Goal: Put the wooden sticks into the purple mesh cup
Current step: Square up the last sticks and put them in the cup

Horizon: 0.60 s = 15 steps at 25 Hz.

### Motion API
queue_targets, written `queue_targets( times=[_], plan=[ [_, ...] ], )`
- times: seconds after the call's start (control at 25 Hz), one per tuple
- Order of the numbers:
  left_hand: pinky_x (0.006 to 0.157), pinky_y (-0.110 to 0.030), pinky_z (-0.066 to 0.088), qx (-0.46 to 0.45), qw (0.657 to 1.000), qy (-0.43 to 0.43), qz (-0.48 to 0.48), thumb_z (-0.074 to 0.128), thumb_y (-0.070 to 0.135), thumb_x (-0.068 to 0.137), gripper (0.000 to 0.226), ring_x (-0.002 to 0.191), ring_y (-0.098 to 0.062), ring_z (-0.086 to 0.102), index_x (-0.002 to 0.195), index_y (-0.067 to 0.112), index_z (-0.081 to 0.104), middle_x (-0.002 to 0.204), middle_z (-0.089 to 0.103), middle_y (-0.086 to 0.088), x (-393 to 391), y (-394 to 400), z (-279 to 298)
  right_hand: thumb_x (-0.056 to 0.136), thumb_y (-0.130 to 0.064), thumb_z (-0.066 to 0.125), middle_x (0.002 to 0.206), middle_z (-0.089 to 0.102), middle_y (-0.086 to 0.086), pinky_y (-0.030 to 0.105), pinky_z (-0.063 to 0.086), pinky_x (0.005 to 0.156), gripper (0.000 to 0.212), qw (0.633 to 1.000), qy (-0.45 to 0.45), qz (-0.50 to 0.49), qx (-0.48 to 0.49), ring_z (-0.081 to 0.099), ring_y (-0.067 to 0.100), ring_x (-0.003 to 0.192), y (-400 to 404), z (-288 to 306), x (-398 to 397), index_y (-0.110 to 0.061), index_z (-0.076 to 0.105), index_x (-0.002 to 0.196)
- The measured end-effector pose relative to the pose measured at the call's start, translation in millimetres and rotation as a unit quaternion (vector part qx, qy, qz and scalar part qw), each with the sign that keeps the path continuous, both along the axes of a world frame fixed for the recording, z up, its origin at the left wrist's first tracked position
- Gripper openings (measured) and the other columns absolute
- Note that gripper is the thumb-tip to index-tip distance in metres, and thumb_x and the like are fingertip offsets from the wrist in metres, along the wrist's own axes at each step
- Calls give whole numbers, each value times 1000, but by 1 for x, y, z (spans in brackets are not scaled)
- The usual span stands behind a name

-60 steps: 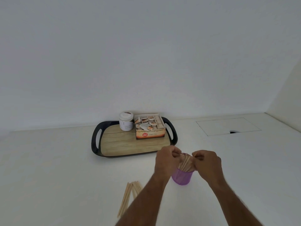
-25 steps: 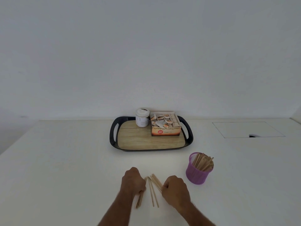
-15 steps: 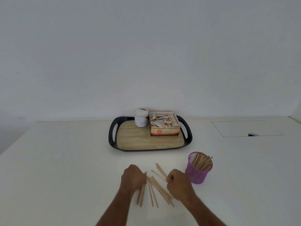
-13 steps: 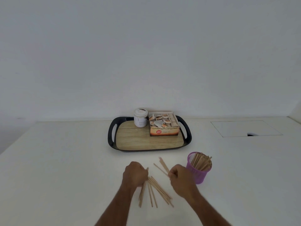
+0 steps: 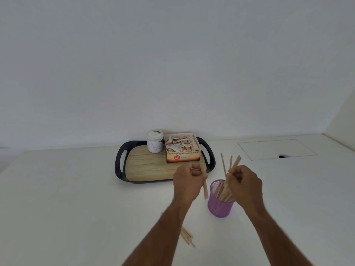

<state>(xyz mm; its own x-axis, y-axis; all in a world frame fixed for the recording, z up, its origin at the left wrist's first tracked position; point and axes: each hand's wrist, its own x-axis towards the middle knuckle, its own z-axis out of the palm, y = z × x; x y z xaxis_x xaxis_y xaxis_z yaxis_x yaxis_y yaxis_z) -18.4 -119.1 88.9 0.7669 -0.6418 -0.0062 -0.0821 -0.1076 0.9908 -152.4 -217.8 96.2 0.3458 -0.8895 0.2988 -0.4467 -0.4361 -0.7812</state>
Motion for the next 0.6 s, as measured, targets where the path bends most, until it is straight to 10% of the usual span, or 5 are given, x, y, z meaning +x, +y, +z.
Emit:
queue_targets(
  times=[0.6],
  plan=[
    [84,-28,60,36,994,-79,-60,78,13,84,26,85,-5,72,109,12,74,96,77,0,-15,-21,-18,82,-11,68,92,76,2,35,53,90,24,998,42,-14,44,70,18,88,-18,-14,-18,-10,73,106]
  ],
)
